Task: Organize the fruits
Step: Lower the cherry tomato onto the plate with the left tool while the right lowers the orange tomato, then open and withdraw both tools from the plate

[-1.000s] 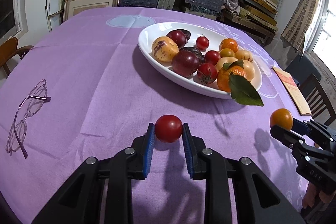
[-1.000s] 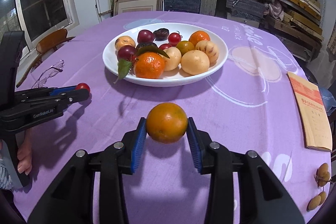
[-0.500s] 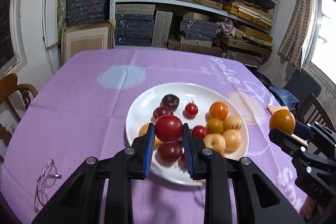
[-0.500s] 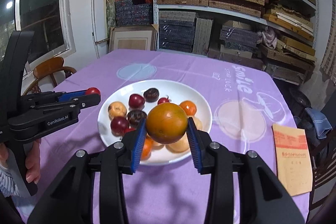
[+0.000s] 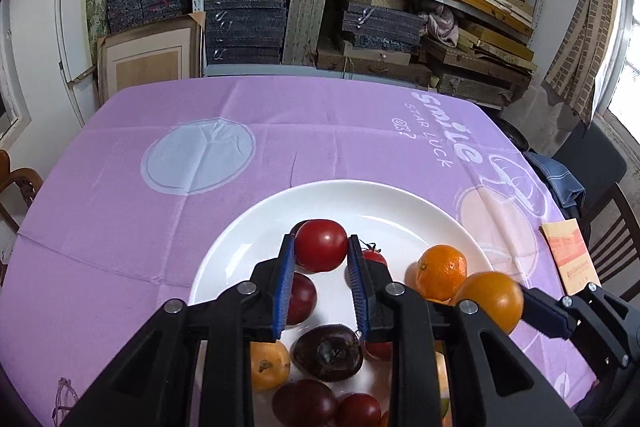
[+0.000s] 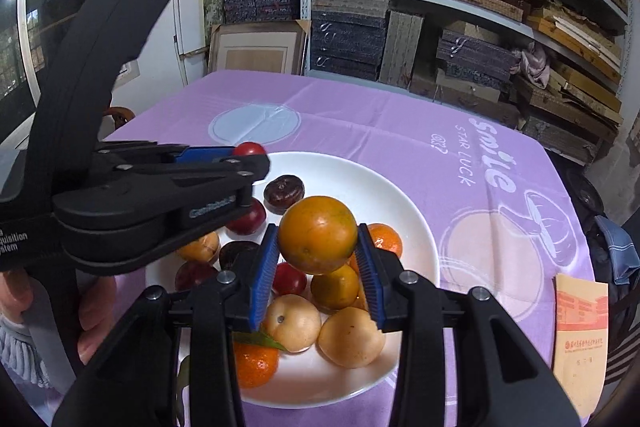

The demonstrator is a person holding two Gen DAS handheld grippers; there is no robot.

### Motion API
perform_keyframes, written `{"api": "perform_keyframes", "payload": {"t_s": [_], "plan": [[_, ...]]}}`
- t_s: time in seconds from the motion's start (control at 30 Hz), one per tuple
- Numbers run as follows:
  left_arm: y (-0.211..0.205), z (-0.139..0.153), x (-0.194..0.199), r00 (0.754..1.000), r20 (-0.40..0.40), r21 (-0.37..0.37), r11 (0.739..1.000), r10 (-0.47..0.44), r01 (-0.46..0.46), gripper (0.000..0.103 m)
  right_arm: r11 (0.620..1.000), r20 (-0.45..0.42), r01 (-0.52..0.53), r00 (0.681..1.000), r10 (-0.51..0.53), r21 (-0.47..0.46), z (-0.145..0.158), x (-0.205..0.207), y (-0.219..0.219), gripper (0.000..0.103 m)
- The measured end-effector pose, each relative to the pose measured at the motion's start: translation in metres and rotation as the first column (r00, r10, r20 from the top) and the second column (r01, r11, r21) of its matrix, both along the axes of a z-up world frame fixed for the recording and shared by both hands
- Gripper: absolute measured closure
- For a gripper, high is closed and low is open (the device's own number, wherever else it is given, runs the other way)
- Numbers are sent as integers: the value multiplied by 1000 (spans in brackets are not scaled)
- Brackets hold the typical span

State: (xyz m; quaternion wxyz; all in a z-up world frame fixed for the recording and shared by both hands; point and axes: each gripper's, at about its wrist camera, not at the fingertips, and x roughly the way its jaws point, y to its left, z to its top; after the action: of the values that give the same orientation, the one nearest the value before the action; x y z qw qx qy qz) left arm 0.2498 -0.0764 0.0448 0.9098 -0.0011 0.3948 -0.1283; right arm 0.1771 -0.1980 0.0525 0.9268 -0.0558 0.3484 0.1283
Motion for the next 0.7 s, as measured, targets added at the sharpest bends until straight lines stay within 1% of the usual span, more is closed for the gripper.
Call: {"api": "perform_keyframes", "payload": {"t_s": [0.13, 0.23, 0.33, 0.5, 0.53, 0.67, 0.7], "plan": [[-8, -12, 10, 999, -36, -3, 999, -39, 39, 76, 999, -23, -23, 999, 22, -34, -16, 8, 8, 65], [-15, -20, 16, 995, -68, -4, 997, -73, 72, 76, 999, -53, -28, 998, 26, -21, -25, 16, 7, 65], [-20, -26, 18, 994, -71, 12, 997, -78, 79, 76, 999, -70, -28, 997, 27, -24, -32, 21, 6, 65], [-19, -31, 21, 996, -73, 21, 998, -56, 58, 76, 999, -79, -28, 997, 26, -27, -37, 24, 3, 64], [-17, -31, 21, 996, -70, 18, 998, -50, 52, 75, 999, -75, -28, 997, 26, -22, -36, 24, 2, 64], [-10, -27, 22, 998, -61, 7, 1000, -21, 22, 61, 999, -66, -30, 997, 28, -34, -35, 22, 2, 64], [-8, -25, 22, 998, -56, 5, 1000, -19, 19, 61, 999, -65, -30, 998, 27, -35, -35, 22, 0, 64]]}}
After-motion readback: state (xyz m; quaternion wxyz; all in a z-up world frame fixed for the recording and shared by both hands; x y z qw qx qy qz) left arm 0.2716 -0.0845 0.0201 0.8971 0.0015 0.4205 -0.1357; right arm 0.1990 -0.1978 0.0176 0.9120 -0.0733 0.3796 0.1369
